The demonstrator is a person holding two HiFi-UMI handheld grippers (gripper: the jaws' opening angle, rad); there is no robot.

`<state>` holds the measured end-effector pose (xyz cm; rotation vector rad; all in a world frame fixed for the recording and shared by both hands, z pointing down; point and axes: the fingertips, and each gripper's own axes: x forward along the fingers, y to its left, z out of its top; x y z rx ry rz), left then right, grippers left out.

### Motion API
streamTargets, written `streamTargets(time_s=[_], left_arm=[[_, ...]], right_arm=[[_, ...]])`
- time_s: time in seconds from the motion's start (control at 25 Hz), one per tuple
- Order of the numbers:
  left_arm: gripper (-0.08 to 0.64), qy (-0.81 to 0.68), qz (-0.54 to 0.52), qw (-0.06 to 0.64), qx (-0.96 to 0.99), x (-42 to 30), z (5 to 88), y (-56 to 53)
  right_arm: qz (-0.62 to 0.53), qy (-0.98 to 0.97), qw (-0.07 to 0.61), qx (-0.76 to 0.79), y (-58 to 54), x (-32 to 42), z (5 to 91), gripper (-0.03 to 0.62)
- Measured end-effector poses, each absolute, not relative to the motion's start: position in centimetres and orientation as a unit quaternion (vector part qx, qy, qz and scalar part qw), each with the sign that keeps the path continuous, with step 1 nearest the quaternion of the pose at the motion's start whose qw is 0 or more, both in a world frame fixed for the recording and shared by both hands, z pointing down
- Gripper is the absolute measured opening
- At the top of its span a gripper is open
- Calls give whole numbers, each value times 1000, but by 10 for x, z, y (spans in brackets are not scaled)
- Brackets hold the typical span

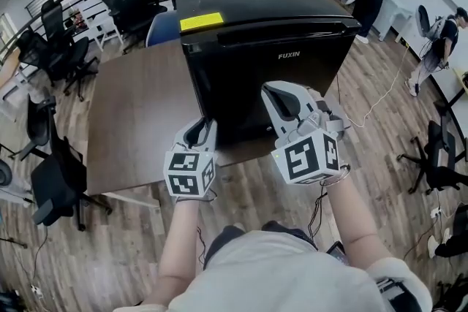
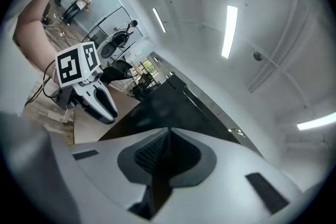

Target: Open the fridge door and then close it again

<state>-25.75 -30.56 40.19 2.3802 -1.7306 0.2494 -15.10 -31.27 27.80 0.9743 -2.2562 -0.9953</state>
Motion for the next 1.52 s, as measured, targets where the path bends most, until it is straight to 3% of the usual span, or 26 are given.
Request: streamTargets(time_s=[0.08,0.28,0.6,1.12,1.52], left_arm=[[149,-581,87,90,804,-259,401,-311],[223,-576,89,74,810,-259,394,-324],[245,-570,83,79,814,-264,391,-341],[249,-551,105,82,824,-262,393,-356],[249,-543,86,73,832,-264,394,-356]], right_arm=[[-381,-820,252,346,-314,-156,275,95],[-446,-781,285,330,-324,-162,263,186],[-483,-751,319,317,-350,-157,245,308],[-482,-745,368,278,-379,-157,250,313],[-480,-749,368,271,-378,-160,253,301]])
